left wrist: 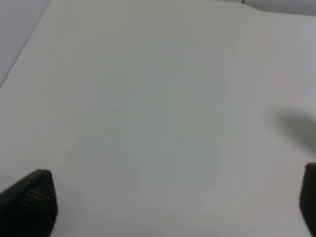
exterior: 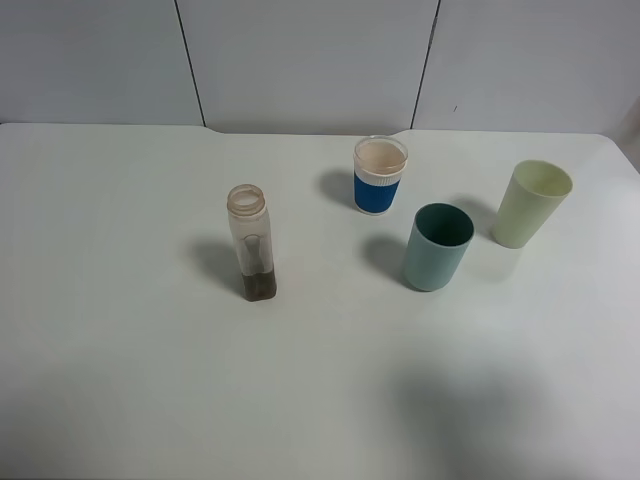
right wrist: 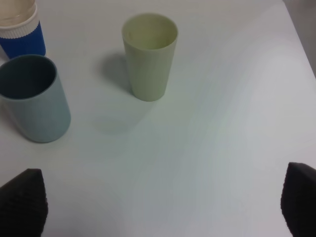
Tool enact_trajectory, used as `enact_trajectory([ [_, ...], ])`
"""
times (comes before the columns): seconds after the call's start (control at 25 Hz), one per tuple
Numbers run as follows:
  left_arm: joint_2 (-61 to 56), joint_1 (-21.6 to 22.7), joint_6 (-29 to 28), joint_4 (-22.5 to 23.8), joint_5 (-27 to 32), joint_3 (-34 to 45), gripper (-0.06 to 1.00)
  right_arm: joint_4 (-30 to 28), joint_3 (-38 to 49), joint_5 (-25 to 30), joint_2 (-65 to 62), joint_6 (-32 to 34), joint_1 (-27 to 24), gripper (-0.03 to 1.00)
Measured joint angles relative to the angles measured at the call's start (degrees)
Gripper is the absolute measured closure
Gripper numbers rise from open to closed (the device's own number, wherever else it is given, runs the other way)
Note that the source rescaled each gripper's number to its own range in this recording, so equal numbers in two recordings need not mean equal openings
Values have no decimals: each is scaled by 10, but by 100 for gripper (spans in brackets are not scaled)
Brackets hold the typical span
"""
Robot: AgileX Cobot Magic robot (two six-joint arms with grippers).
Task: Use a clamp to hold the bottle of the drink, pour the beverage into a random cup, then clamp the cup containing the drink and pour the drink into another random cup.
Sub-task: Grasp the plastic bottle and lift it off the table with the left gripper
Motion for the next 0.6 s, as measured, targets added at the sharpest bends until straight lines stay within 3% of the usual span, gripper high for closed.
enact_trajectory([
  [0.6,27,0,0,-2,-27,-9,-6,0,0,0,0,0,0,16],
])
